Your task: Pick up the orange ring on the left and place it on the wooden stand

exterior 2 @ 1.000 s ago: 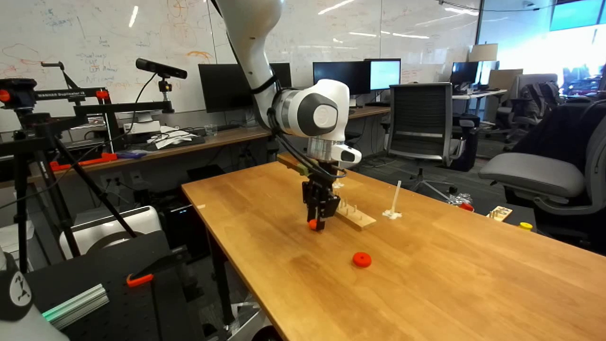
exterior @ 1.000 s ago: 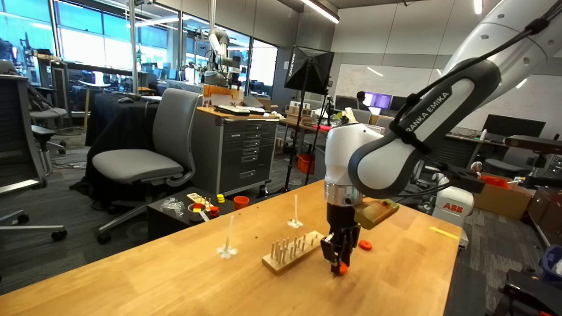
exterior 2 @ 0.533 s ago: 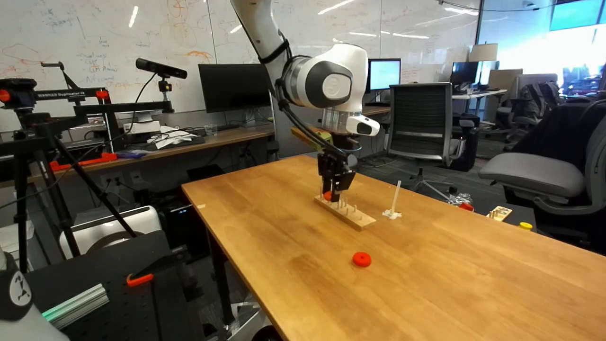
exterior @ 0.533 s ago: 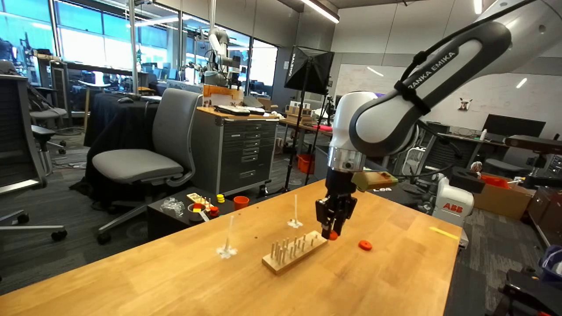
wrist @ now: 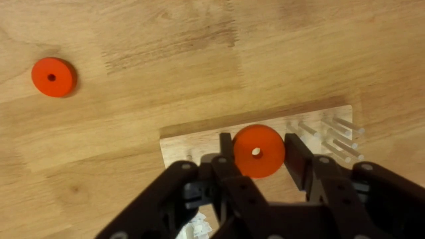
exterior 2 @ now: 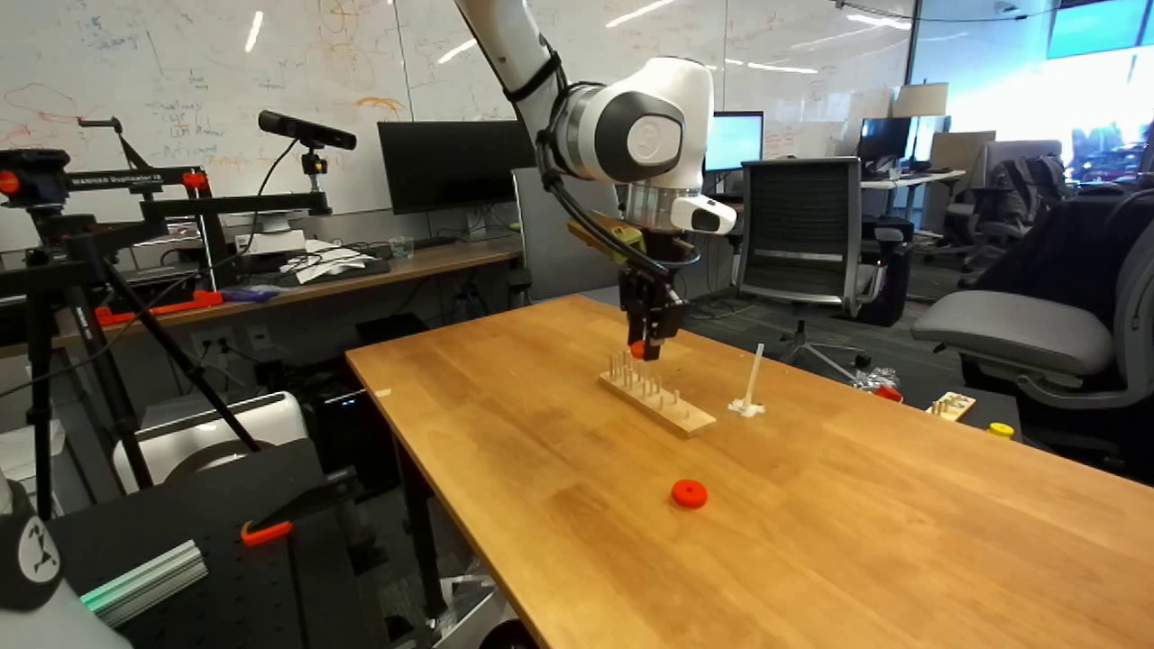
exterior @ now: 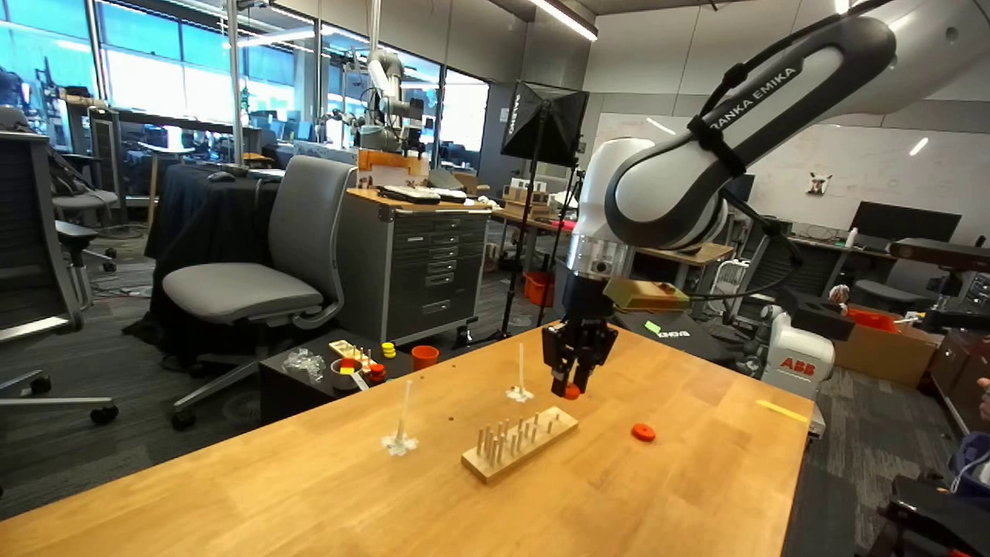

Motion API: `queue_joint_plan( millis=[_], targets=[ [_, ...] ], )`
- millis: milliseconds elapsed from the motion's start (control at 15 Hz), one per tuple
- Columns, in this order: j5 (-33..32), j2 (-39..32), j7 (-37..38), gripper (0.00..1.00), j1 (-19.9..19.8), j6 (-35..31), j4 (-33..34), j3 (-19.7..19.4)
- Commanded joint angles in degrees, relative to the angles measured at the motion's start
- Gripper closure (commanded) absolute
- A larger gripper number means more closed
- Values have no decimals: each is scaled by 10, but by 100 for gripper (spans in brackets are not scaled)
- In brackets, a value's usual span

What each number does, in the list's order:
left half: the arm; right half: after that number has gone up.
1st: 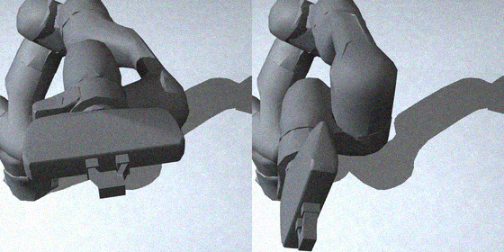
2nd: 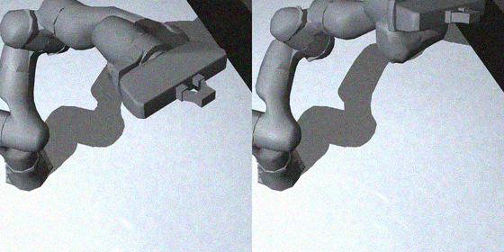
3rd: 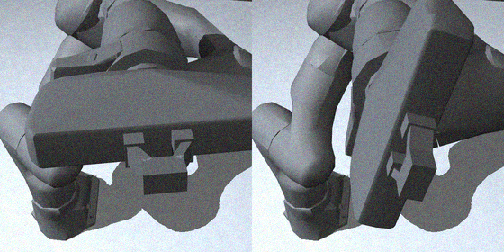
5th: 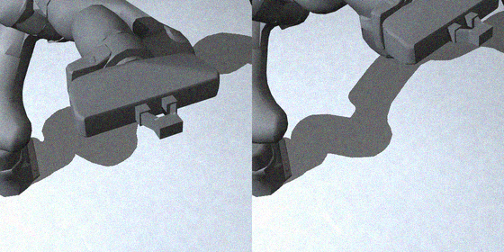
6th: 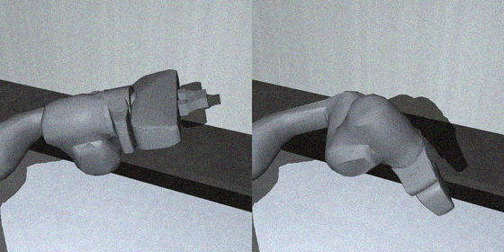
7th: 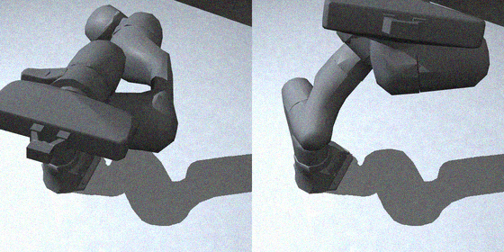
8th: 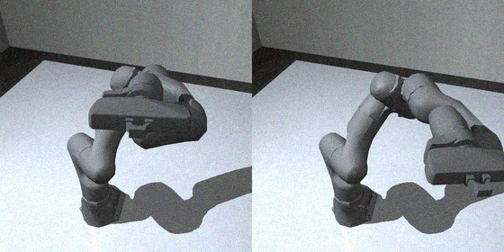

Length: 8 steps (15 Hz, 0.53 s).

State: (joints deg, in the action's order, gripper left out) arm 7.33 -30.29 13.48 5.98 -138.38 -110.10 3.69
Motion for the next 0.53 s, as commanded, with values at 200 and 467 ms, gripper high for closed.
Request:
queue_joint_plan(
  millis=[200, 467],
  targets=[
    [4, -39, 44, 82, 12, 46, 70, -8],
    [4, -63, 59, 82, 13, 74, 104, -12]
  ],
)
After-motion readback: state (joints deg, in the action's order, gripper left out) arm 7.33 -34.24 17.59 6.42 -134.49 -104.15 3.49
